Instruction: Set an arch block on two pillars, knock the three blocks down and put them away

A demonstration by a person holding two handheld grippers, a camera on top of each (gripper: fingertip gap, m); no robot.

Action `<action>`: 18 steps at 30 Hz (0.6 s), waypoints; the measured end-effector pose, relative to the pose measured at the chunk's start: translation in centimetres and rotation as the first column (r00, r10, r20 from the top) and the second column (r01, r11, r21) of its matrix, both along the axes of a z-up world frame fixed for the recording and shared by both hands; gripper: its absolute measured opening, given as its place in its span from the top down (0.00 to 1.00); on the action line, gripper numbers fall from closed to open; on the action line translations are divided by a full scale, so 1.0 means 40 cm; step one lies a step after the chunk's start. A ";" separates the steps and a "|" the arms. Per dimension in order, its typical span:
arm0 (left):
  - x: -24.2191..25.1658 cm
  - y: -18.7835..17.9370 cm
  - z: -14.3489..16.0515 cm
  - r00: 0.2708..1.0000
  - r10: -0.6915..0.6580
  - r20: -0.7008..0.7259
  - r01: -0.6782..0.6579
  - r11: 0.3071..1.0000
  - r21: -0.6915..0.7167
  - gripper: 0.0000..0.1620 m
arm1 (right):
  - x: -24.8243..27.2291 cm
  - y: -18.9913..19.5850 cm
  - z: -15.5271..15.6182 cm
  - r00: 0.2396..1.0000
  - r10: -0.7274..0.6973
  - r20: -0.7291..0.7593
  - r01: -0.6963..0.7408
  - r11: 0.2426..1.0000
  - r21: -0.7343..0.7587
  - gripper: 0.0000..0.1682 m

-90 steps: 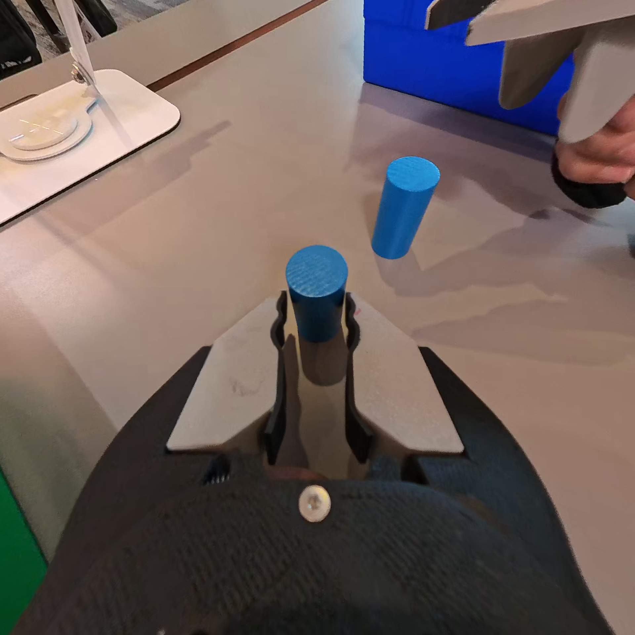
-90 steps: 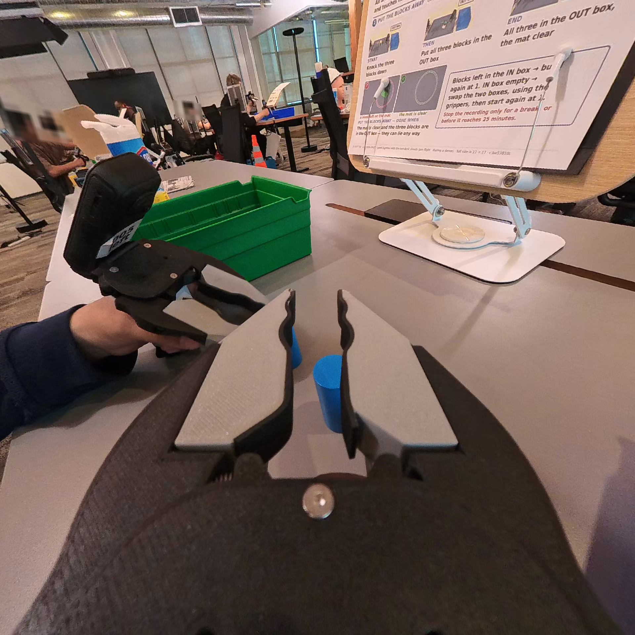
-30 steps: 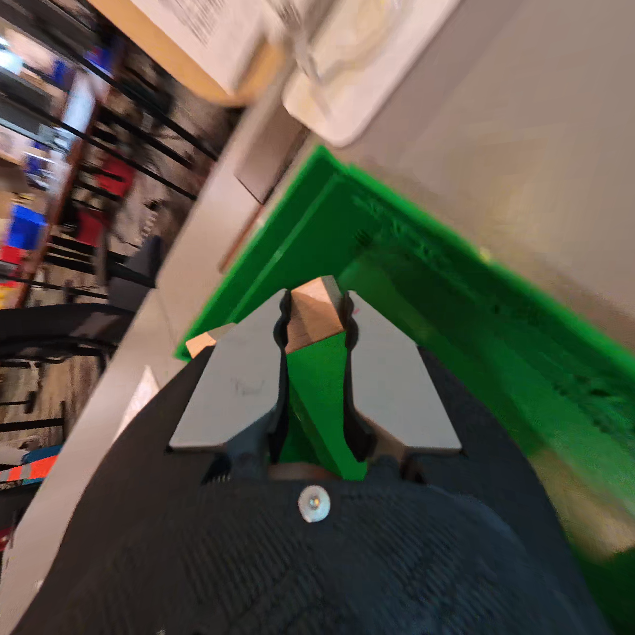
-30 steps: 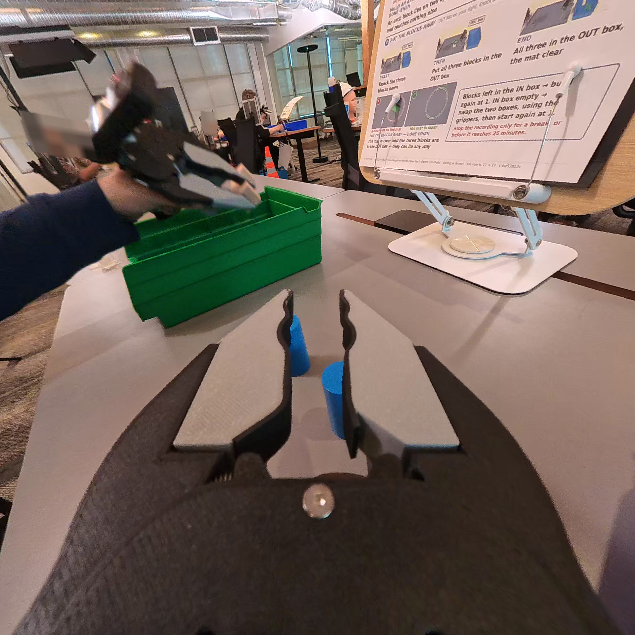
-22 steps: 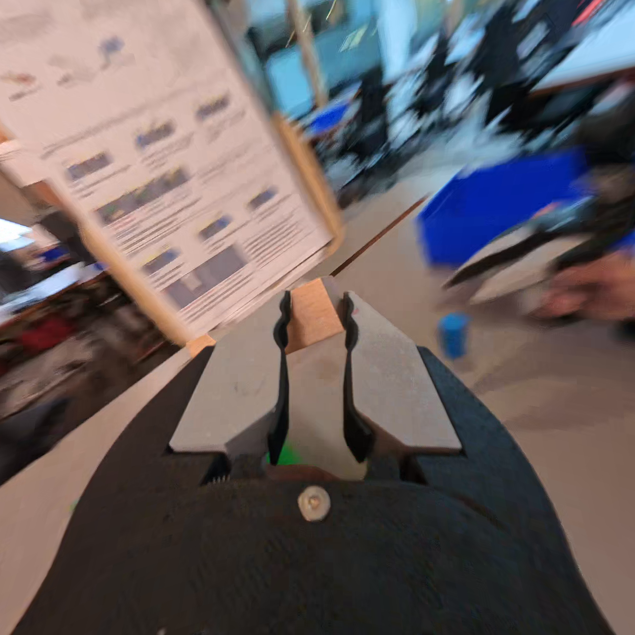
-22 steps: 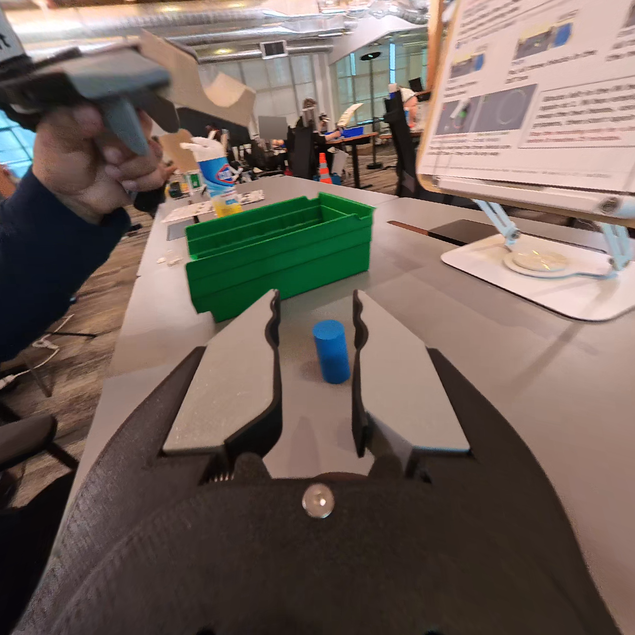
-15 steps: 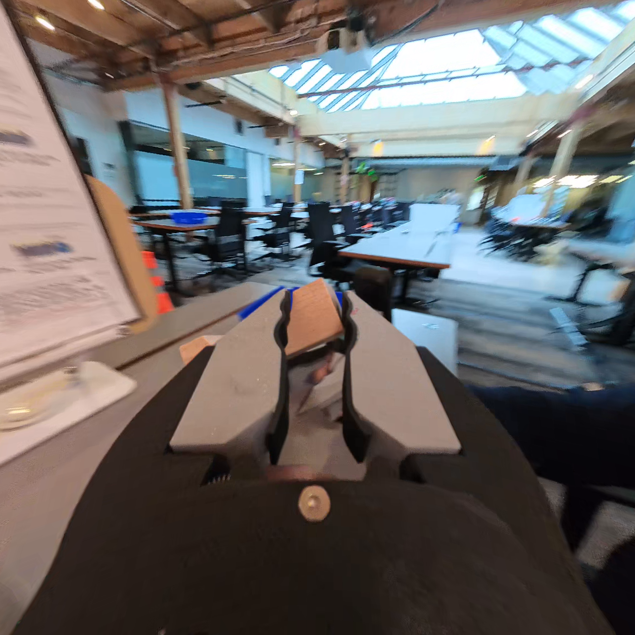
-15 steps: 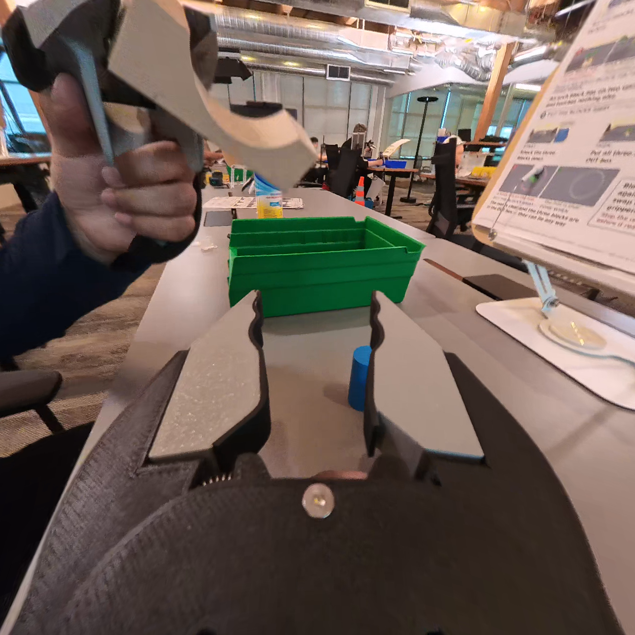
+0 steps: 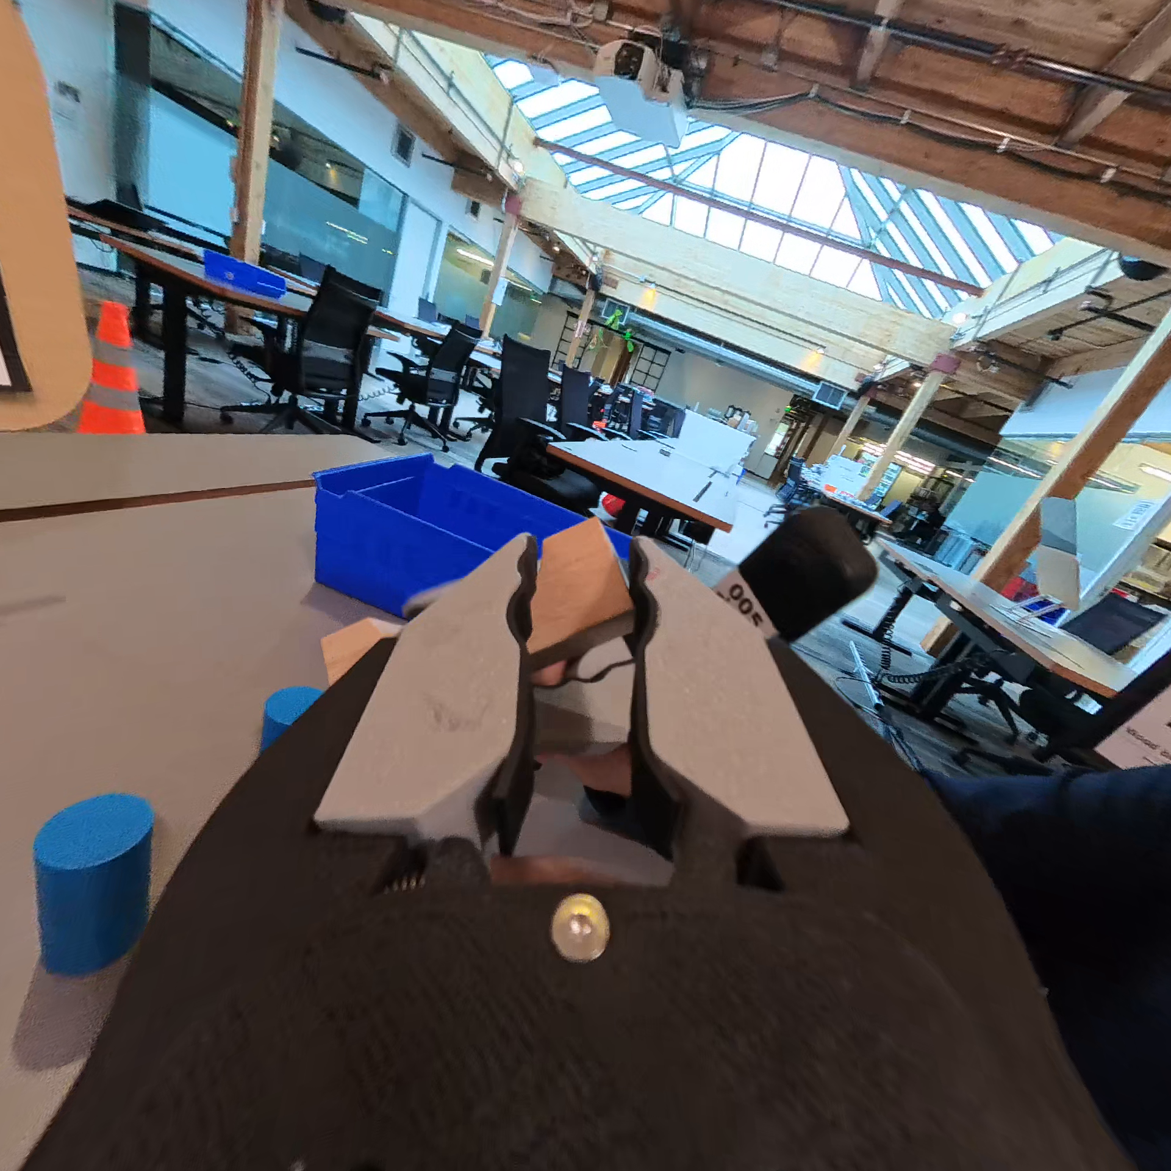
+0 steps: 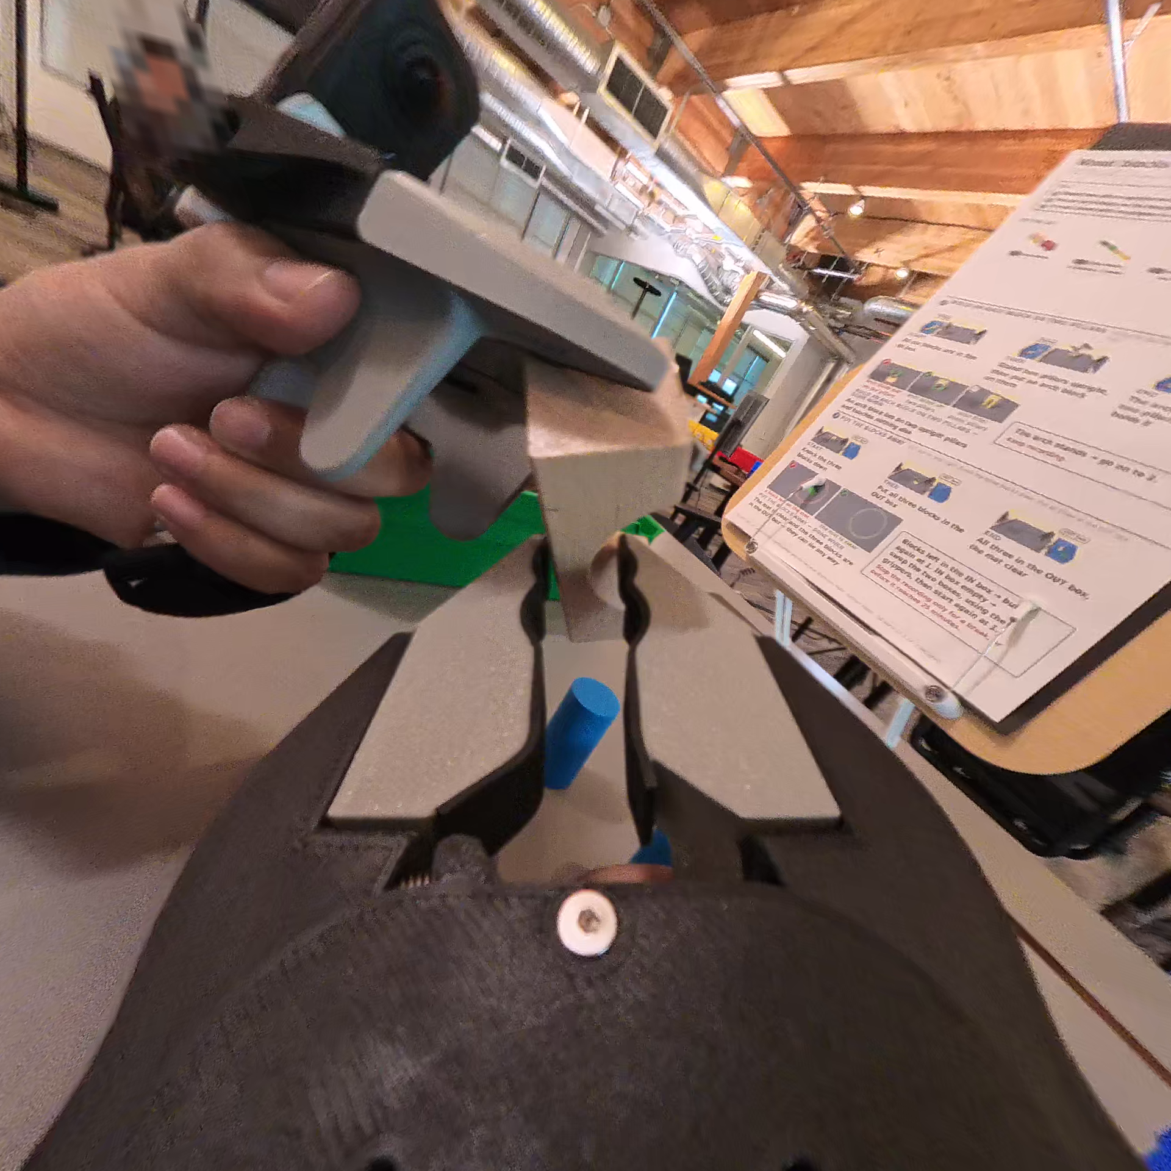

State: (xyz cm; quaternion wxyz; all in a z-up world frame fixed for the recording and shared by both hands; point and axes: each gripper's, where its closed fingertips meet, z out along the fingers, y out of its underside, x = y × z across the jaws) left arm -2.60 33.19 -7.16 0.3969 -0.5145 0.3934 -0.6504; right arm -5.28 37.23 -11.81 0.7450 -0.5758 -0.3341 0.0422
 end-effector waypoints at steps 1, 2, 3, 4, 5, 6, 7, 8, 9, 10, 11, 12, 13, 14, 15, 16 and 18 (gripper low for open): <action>0.001 0.000 -0.003 1.000 -0.006 0.001 0.006 1.000 -0.006 0.84 | 0.000 0.002 -0.003 1.000 -0.020 0.018 0.020 1.000 0.000 0.90; 0.002 0.003 -0.005 1.000 -0.002 0.002 0.002 1.000 -0.011 0.84 | 0.001 0.005 -0.007 0.999 -0.031 0.023 0.032 0.999 -0.010 0.91; 0.001 0.009 -0.008 1.000 0.005 0.000 -0.005 1.000 -0.012 0.84 | -0.002 0.007 -0.013 1.000 -0.022 0.015 0.023 0.999 -0.038 0.91; 0.000 0.014 -0.010 1.000 0.010 -0.002 -0.010 1.000 -0.014 0.84 | -0.003 0.008 -0.019 1.000 -0.005 -0.002 0.005 0.997 -0.075 0.91; -0.001 0.021 -0.011 1.000 0.017 0.001 -0.017 1.000 -0.020 0.84 | -0.005 0.009 -0.022 1.000 0.016 -0.026 -0.018 0.994 -0.105 0.92; -0.003 0.029 -0.011 1.000 0.027 -0.001 -0.027 0.999 -0.023 0.84 | -0.008 0.011 -0.027 0.998 0.038 -0.052 -0.044 0.990 -0.135 0.91; -0.007 0.038 -0.012 0.999 0.043 -0.012 -0.043 0.999 -0.013 0.84 | -0.009 0.013 -0.031 0.996 0.050 -0.076 -0.062 0.984 -0.167 0.91; -0.012 0.049 -0.013 0.997 0.070 -0.025 -0.070 0.998 0.008 0.83 | -0.009 0.016 -0.034 0.993 0.059 -0.098 -0.077 0.979 -0.191 0.92; -0.021 0.063 -0.011 0.994 0.106 -0.035 -0.105 0.994 0.036 0.82 | -0.006 0.018 -0.034 0.990 0.063 -0.125 -0.088 0.974 -0.207 0.93; -0.034 0.074 -0.008 0.989 0.140 -0.037 -0.138 0.988 0.067 0.82 | 0.003 0.022 -0.032 0.986 0.058 -0.157 -0.093 0.970 -0.225 0.94; -0.047 0.080 -0.005 0.986 0.165 -0.034 -0.161 0.982 0.102 0.82 | 0.015 0.027 -0.031 0.980 0.052 -0.193 -0.100 0.964 -0.246 0.94; -0.059 0.084 -0.006 0.981 0.188 -0.036 -0.181 0.973 0.139 0.83 | 0.026 0.028 -0.024 0.971 0.054 -0.234 -0.116 0.959 -0.260 0.94; -0.068 0.090 -0.013 0.974 0.221 -0.047 -0.210 0.961 0.180 0.82 | 0.038 0.028 -0.014 0.959 0.057 -0.277 -0.133 0.955 -0.264 0.94; -0.075 0.098 -0.025 0.963 0.262 -0.063 -0.243 0.944 0.224 0.82 | 0.049 0.027 -0.006 0.947 0.060 -0.315 -0.149 0.952 -0.266 0.94; -0.079 0.105 -0.040 0.950 0.301 -0.082 -0.269 0.924 0.272 0.81 | 0.057 0.027 0.000 0.935 0.064 -0.350 -0.168 0.946 -0.276 0.94; -0.079 0.108 -0.058 0.937 0.334 -0.102 -0.286 0.902 0.325 0.80 | 0.063 0.028 0.003 0.918 0.072 -0.390 -0.196 0.937 -0.289 0.94; -0.068 0.114 -0.103 0.903 0.401 -0.154 -0.297 0.842 0.450 0.72 | 0.073 0.028 0.013 0.874 0.090 -0.478 -0.256 0.920 -0.295 0.94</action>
